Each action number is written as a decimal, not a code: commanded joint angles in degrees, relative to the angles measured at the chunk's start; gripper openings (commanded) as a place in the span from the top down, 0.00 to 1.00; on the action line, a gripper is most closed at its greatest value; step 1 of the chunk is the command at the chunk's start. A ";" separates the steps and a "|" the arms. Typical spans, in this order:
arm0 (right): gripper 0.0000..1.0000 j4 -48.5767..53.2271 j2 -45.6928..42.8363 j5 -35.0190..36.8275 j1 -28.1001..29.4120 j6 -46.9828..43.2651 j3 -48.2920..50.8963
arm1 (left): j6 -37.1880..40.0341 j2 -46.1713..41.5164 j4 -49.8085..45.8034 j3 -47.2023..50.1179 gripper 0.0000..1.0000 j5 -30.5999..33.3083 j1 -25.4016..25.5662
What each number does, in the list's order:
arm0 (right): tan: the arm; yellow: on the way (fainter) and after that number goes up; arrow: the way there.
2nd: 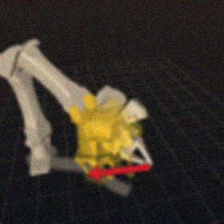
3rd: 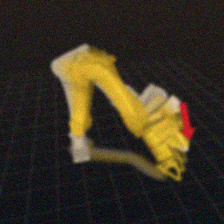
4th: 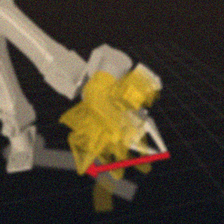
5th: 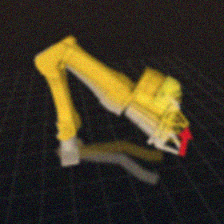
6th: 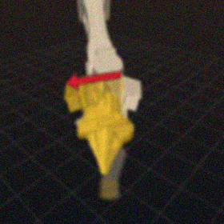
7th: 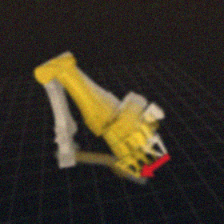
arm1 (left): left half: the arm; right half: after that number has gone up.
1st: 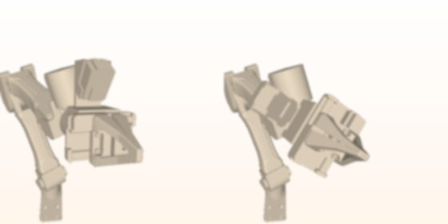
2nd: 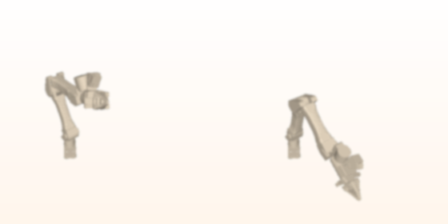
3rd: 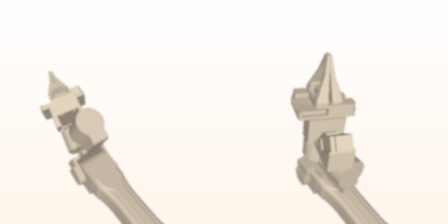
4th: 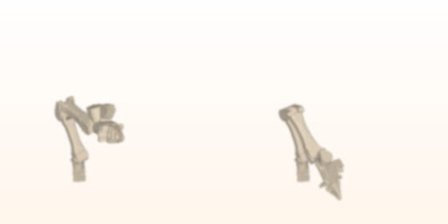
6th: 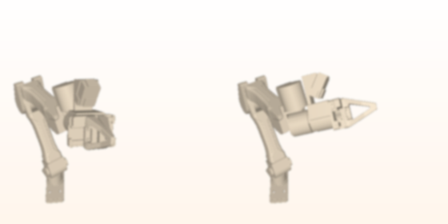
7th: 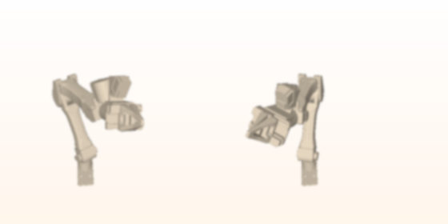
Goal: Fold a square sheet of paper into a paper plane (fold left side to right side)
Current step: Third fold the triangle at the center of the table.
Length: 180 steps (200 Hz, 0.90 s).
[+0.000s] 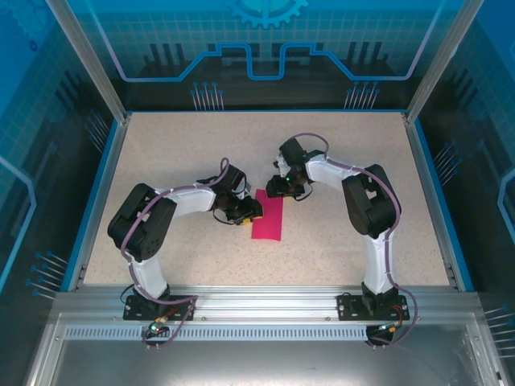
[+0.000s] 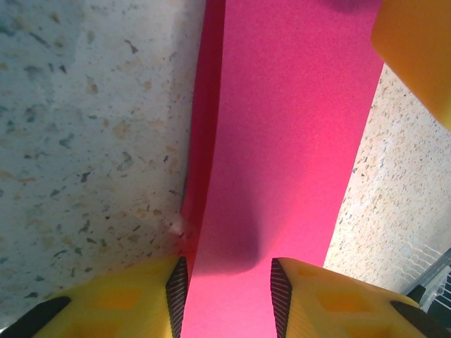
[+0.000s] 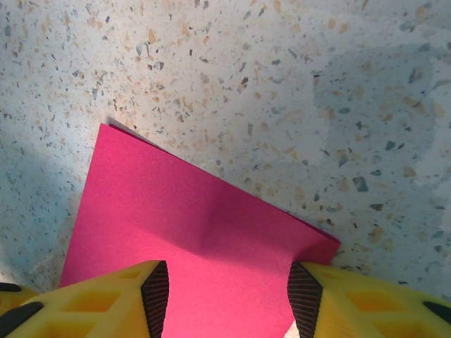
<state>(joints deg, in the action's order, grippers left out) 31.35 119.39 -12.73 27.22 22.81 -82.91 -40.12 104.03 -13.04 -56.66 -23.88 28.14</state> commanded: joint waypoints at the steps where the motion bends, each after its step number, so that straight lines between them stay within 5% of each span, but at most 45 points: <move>1: 0.47 0.55 3.65 -1.44 -0.04 -1.03 1.71 | 1.27 -2.03 -1.60 -0.03 0.61 -0.29 0.24; 98: 0.47 0.81 4.09 -0.96 0.02 -1.39 1.53 | 1.09 -4.08 -1.97 2.26 0.67 0.59 0.24; 180: 0.46 -0.86 2.91 -2.36 0.03 -1.93 2.00 | 0.79 -4.30 -2.33 2.70 0.86 0.83 0.25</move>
<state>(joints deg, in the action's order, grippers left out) 30.76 119.50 -13.76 27.22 21.98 -82.91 -40.14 101.51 -13.47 -54.35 -23.62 28.14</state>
